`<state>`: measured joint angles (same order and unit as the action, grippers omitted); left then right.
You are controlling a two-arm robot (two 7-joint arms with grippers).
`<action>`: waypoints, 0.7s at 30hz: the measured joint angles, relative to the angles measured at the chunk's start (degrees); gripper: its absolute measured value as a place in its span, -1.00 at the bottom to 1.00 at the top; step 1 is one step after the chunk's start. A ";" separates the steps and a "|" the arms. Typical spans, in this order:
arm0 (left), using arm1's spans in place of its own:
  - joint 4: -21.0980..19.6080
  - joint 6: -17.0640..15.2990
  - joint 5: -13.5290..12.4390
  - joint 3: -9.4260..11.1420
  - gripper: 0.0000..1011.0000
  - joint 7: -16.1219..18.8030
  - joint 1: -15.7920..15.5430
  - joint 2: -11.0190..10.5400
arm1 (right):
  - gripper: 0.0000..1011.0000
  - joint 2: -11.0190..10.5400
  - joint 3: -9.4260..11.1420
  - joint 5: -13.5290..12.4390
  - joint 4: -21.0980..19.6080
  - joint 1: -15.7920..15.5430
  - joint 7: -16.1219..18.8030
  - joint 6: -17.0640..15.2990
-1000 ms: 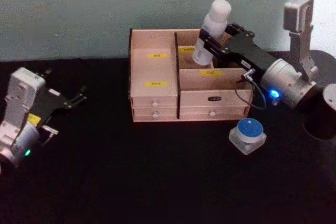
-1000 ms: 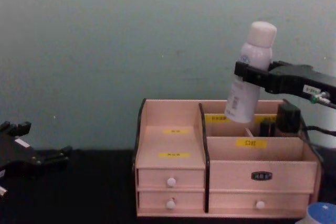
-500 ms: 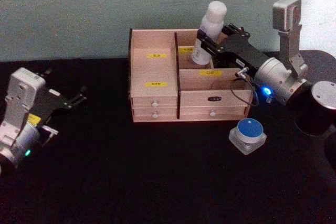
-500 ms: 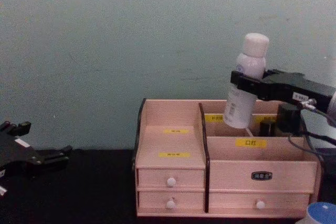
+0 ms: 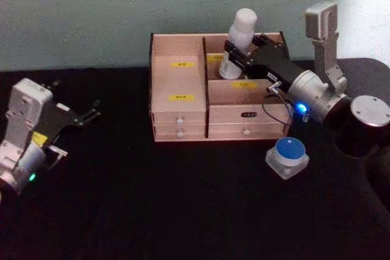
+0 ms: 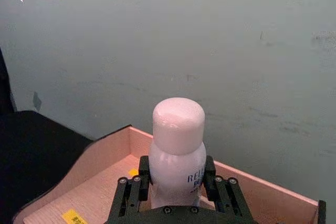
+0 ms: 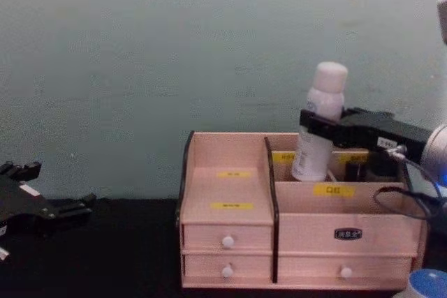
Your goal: Pick up the facial cleanser and watermelon frost from the table and place them into the tiered storage box.
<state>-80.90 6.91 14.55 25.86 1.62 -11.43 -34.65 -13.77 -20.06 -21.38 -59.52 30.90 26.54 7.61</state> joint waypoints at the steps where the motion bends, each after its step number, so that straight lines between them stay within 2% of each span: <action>1: 0.00 0.00 0.00 0.00 0.98 0.00 0.00 0.00 | 0.17 0.10 -0.01 0.09 0.25 0.09 0.01 0.02; 21: 0.00 0.00 0.00 0.00 0.98 0.00 0.00 0.00 | 0.17 1.85 -0.26 2.56 5.83 1.74 0.17 -0.81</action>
<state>-80.90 6.91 14.55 25.86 1.62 -11.43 -34.65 -11.92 -20.31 -18.82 -53.70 32.65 26.71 6.80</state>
